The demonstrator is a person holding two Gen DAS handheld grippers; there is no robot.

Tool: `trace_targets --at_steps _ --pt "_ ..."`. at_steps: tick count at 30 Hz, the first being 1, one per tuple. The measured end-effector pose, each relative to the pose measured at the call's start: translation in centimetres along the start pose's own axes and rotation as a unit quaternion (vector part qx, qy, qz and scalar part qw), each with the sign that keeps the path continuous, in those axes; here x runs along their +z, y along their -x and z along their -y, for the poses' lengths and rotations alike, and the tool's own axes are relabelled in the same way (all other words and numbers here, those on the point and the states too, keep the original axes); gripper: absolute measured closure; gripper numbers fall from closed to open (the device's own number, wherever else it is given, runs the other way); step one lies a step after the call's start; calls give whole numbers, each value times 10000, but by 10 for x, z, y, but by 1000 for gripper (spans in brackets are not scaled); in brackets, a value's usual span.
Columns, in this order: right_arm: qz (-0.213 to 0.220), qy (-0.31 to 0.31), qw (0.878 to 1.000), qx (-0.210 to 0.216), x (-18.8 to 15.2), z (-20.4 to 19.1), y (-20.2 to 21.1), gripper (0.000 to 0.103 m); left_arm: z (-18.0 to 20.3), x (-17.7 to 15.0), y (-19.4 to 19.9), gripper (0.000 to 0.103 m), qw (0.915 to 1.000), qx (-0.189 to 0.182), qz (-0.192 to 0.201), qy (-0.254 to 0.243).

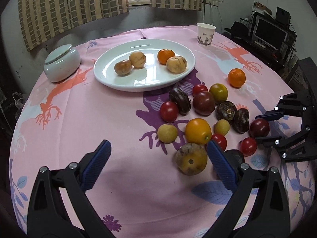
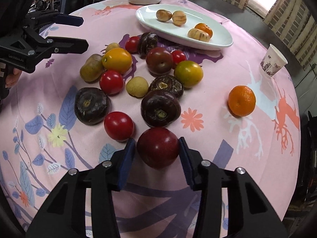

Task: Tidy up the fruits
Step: 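Grasp the dark red apple with the right tool while the left tool grasps a mottled brown fruit, then carry both fruits onto the white plate and open both tools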

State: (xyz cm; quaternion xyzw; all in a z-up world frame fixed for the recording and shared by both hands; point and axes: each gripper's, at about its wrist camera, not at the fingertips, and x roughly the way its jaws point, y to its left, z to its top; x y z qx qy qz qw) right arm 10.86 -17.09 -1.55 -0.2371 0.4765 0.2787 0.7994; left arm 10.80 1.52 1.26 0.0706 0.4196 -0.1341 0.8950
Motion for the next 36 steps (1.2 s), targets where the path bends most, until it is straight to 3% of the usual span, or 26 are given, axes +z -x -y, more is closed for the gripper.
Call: trace_targets --at_steps 16,18,19,20,22,24,28,36 --pt "71 -34 9998 185 1 2 2 63 16 -14 -24 5 9989 5 -474 32" --pt "70 -34 9998 198 1 2 2 63 12 -14 -29 10 9985 -97 -523 156" --pt "62 -36 9998 202 1 2 2 63 10 -14 -31 21 9978 -279 -546 239" --pt "50 -46 9998 195 1 2 1 63 9 -14 -33 39 9970 -424 -570 292" --pt "15 -57 9998 191 1 3 0 63 13 -14 -38 63 9970 -399 -630 223" --pt "19 -63 9998 197 2 3 0 63 18 -15 -37 64 9983 -213 -541 93" --pt "36 -65 9998 190 2 5 0 63 12 -13 -36 64 9979 -339 -483 281" --pt "366 -339 9987 69 4 21 20 63 5 -4 -12 64 9986 -297 93 427"
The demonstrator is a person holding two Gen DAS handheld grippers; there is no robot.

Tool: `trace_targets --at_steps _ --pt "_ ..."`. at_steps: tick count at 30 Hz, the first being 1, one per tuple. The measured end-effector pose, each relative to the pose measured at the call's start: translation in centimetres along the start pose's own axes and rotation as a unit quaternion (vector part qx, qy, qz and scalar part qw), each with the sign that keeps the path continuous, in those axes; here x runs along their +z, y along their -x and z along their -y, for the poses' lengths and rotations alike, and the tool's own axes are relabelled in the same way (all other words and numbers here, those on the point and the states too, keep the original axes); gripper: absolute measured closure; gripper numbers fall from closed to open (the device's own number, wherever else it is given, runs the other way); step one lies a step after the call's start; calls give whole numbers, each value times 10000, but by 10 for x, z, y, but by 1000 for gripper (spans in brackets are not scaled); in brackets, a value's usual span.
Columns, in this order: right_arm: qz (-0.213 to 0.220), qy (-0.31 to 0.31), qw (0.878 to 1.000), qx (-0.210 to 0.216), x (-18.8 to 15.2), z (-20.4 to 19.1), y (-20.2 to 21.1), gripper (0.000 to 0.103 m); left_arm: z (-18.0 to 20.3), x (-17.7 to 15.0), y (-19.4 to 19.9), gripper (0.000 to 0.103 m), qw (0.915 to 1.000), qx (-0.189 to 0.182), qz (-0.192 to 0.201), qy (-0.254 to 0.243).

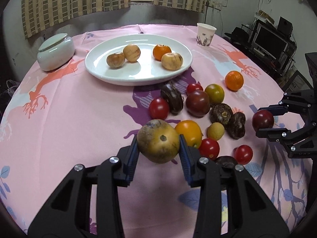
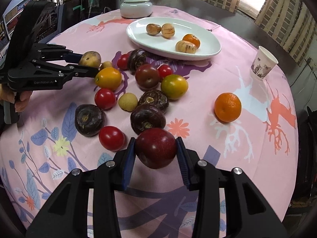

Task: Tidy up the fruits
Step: 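Carry both fruits onto the white plate and open both tools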

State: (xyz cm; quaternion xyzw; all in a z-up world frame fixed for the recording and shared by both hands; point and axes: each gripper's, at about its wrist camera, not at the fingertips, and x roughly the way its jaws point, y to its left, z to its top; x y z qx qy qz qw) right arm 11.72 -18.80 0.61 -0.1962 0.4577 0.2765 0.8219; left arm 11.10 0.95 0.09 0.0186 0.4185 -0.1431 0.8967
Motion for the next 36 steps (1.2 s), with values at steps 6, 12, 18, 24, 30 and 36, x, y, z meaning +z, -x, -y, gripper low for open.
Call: trace_targets --at_steps 6,12,18,24,30,36 --pt "407 -284 9987 -97 18 7 11 63 -7 8 7 64 9996 111 152 191" --pt "513 -144 9984 -209 57 5 15 62 -15 33 8 64 9989 288 201 305" --pt "777 -193 9966 -179 95 9 5 62 -13 72 -6 64 9983 454 296 204" --pt "856 -702 9938 84 126 25 -22 62 -24 89 -31 64 9974 536 152 448" --pt "778 -993 9917 264 144 27 -46 62 -41 93 -46 64 9955 614 95 718" --pt "684 -1300 9887 302 153 33 -64 62 -60 105 -57 64 9936 775 127 816"
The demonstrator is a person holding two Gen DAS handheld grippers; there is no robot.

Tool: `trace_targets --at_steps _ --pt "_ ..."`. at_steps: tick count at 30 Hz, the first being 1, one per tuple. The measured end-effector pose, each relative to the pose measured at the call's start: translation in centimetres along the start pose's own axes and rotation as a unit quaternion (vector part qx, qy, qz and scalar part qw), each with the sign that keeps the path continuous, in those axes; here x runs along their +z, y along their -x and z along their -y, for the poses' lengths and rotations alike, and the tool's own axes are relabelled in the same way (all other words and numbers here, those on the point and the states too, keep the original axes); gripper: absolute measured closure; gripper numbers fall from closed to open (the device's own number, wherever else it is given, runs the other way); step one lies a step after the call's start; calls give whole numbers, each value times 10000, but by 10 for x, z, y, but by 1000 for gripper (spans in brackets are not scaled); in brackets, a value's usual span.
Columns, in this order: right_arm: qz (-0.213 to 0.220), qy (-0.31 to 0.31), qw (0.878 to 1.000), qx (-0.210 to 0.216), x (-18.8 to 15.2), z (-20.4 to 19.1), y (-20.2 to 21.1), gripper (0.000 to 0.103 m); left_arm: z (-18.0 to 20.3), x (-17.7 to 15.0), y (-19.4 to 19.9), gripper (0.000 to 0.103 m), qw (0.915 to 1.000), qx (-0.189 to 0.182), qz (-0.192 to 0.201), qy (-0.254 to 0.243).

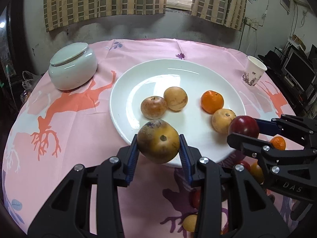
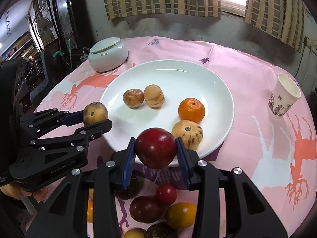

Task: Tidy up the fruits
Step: 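Carry both fruits onto the white plate and open both tools, then grasp the second mandarin with the right tool while the left tool grasps an orange-yellow fruit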

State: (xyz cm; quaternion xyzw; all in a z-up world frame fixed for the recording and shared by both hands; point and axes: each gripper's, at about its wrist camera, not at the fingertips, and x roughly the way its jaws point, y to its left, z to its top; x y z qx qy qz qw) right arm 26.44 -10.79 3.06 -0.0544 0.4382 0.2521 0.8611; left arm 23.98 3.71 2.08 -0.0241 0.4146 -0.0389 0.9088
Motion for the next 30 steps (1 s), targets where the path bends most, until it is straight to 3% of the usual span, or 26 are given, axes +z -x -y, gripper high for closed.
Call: trace_targets --at_steps 16,18,23,26,28,30 --pt "-329 -87 9994 32 7 -1 -43 62 -4 9 -34 64 9997 94 -189 107" --pt "-314 -92 9995 34 8 -1 -45 61 -4 9 -34 58 9996 196 -109 150" --pt "-65 -321 9994 149 6 8 -33 59 -6 10 -13 32 9991 249 193 283" --pt "129 -483 9985 223 4 15 -18 58 -6 7 4 31 9987 214 305 362" --pt "217 -658 9970 331 -1 22 -6 48 -4 1 16 29 9986 118 346 387" --pt "326 -751 9961 336 -8 27 10 46 0 -7 29 25 9983 78 419 407"
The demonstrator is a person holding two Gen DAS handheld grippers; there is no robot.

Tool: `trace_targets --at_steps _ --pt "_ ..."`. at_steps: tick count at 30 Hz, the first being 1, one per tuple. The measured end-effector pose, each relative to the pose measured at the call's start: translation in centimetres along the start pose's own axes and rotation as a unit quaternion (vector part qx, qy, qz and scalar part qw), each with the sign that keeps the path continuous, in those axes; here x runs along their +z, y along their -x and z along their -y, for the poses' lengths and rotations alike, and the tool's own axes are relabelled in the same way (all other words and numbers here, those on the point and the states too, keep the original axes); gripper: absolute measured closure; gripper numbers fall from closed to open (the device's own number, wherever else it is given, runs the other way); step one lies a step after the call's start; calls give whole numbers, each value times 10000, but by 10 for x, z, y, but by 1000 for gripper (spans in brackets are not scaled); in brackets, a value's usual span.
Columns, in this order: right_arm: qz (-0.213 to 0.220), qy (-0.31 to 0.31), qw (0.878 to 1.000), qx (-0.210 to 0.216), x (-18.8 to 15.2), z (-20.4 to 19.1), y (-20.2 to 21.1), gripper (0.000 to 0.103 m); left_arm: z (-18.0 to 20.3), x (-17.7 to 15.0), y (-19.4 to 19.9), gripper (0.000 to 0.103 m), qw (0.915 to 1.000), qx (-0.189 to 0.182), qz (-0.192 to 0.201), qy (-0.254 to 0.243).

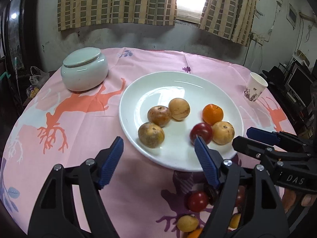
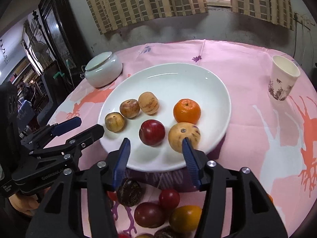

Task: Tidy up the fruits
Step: 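Grasp the second mandarin with the right tool while the left tool grasps an orange-yellow fruit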

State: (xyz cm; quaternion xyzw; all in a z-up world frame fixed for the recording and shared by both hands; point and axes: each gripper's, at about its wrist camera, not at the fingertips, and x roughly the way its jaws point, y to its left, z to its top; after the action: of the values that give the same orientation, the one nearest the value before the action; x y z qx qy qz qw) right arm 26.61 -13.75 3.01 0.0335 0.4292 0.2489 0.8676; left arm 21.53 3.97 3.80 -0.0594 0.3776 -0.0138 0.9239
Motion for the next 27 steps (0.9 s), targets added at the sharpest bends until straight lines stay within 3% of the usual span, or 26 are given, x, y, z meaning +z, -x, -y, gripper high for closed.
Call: trace_targets --at_steps 3,4,5,8,17,21,27 --pt "135 -53 9999 55 -13 7 27 44 6 -15 19 17 9999 -100 53 58" --pt "147 -101 9998 31 -16 9 34 35 8 -20 24 16 9999 -130 39 83" --pt "171 -151 9997 -13 -22 12 42 34 10 -25 28 16 9998 -182 12 98" --pt "196 -80 9998 -43 -36 16 60 34 18 -38 37 16 9995 -316 -45 35" --pt "91 -16 9997 -221 -73 31 86 33 26 -68 53 12 9995 -244 -18 -200" --pt "132 -220 9984 -505 -78 54 88 33 21 -80 49 12 9995 -77 66 -312" --pt "292 -351 9903 -1312 -82 76 80 33 8 -78 48 8 9996 -198 49 -206"
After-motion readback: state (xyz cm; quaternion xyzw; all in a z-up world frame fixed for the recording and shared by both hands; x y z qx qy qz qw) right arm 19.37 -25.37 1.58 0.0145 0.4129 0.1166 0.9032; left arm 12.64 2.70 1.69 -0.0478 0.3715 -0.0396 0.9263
